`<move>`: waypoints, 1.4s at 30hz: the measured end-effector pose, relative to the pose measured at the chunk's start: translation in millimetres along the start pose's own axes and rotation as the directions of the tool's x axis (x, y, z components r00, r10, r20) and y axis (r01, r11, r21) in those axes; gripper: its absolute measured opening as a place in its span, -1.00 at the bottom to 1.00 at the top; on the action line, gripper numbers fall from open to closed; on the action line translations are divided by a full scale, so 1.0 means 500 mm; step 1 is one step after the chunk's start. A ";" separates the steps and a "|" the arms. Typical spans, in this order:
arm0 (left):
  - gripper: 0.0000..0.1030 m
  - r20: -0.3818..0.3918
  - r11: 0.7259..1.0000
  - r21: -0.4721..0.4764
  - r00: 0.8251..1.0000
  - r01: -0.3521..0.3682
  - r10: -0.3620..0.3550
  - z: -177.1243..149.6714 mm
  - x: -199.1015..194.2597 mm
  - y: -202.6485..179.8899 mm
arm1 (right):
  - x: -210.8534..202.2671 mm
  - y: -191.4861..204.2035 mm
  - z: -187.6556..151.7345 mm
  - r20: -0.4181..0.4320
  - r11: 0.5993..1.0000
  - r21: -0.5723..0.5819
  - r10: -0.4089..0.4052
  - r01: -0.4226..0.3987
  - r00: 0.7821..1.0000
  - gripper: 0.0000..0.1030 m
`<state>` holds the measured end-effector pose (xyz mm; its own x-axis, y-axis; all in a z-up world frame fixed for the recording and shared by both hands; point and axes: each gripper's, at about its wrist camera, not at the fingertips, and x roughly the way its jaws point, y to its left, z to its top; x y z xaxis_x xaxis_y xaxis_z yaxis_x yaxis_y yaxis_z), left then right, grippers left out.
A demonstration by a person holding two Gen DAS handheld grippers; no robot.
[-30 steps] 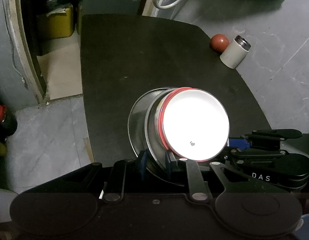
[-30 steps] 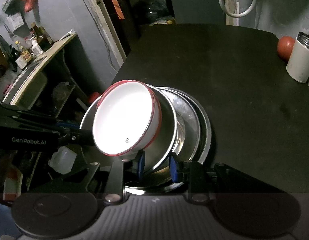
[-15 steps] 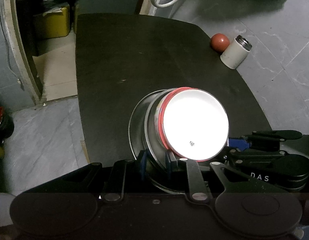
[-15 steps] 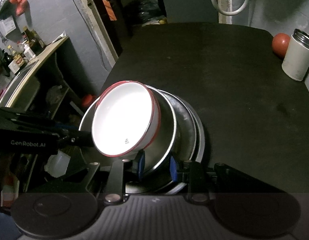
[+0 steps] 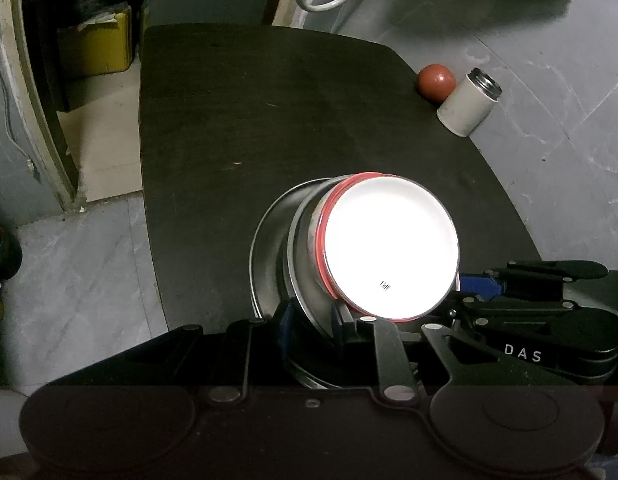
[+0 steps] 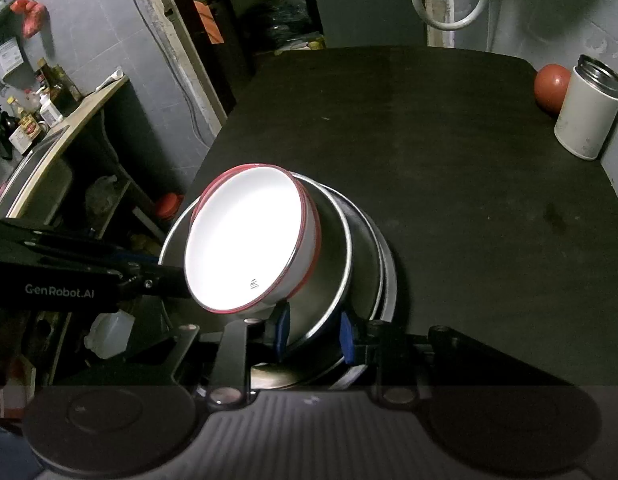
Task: Organize plates and bowls
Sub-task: 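Lower the steel bowl stack onto the labeled plate with the left gripper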
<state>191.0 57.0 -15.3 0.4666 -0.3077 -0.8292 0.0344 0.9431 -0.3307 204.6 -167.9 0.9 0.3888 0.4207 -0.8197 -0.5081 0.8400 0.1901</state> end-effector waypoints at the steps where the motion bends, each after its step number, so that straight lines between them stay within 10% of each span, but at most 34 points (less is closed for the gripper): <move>1: -0.56 0.000 1.000 0.000 1.000 0.000 0.000 0.000 0.001 -0.001 | 0.000 0.000 0.000 0.000 1.000 0.001 0.000 0.000 1.000 -0.43; 42: -0.35 0.020 0.994 -0.048 0.994 -0.102 0.103 -0.003 -0.012 -0.024 | -0.013 -0.004 -0.003 0.032 0.999 -0.033 -0.021 0.022 0.999 0.00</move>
<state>186.5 47.5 -7.3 0.4851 -0.2061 -0.8498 -0.0559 0.9625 -0.2653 202.0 -172.9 5.3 0.4237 0.4133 -0.8060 -0.5241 0.8376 0.1540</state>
